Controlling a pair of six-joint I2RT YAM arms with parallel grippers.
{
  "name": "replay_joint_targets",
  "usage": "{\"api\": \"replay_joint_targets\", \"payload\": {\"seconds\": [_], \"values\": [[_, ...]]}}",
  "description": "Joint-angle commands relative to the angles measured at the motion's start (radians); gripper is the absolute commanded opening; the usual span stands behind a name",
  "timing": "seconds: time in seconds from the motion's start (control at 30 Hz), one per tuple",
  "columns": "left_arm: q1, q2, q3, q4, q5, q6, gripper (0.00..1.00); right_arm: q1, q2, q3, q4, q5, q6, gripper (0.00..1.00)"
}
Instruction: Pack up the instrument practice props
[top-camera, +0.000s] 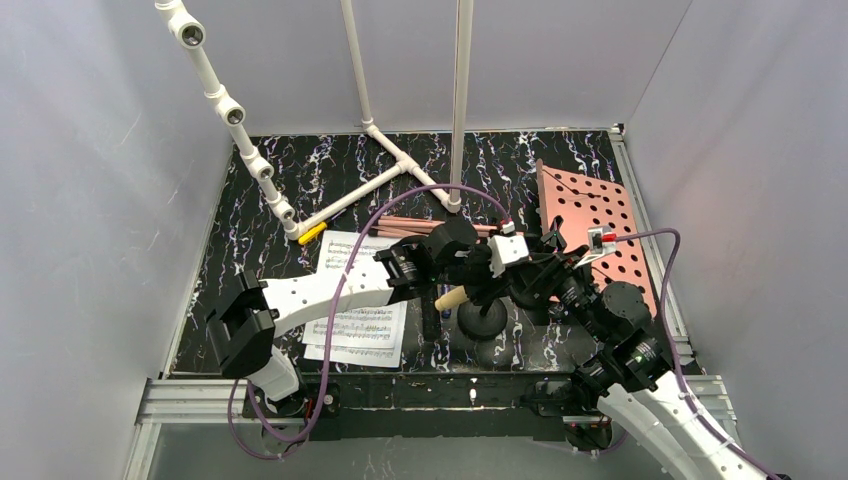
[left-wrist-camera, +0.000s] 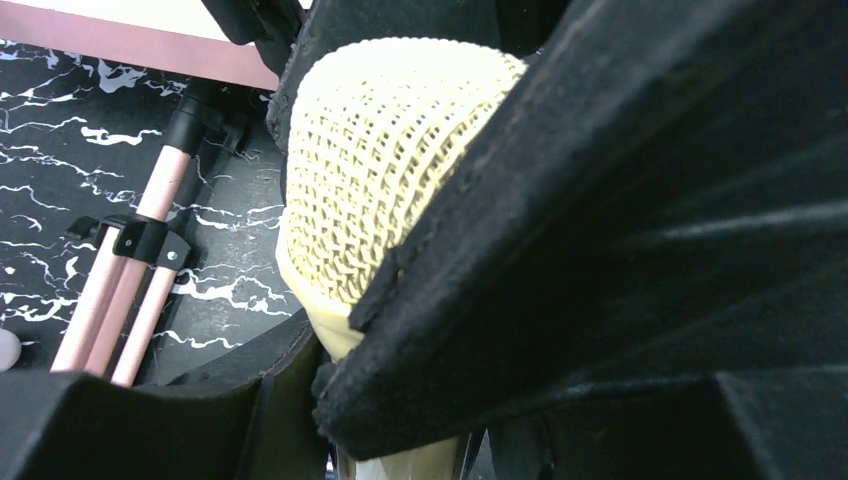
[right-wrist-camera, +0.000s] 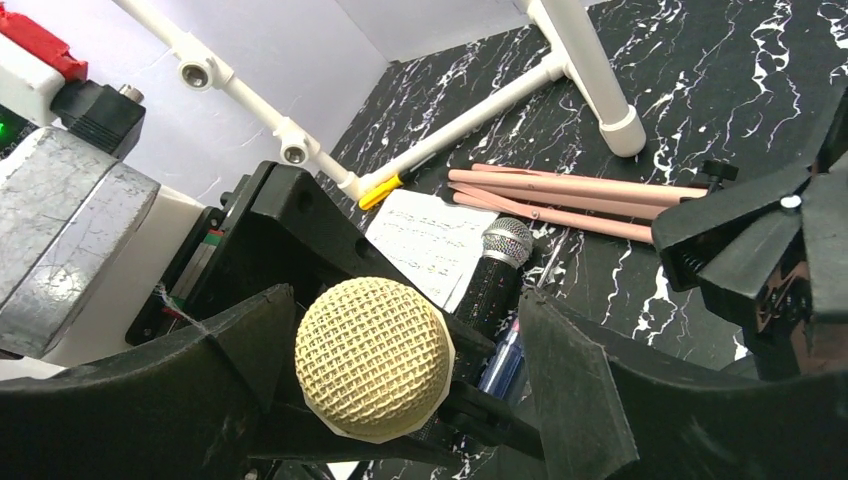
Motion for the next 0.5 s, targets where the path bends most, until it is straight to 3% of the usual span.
{"api": "replay_joint_targets", "payload": {"seconds": [0.0, 0.17, 0.37, 0.47], "values": [[0.004, -0.02, -0.008, 0.124, -0.037, 0.019, 0.22, 0.003, 0.016, -0.012, 0.072, -0.036, 0.024, 0.91], [0.008, -0.067, -0.042, 0.15, -0.06, 0.0, 0.48, 0.003, 0.022, -0.029, 0.095, -0.04, 0.034, 0.9], [0.007, -0.127, -0.08, 0.15, -0.067, -0.021, 0.62, 0.003, 0.052, -0.038, 0.13, -0.084, 0.044, 0.9], [0.007, -0.169, -0.109, 0.149, -0.087, -0.037, 0.65, 0.003, 0.067, -0.043, 0.146, -0.093, 0.045, 0.89]]}}
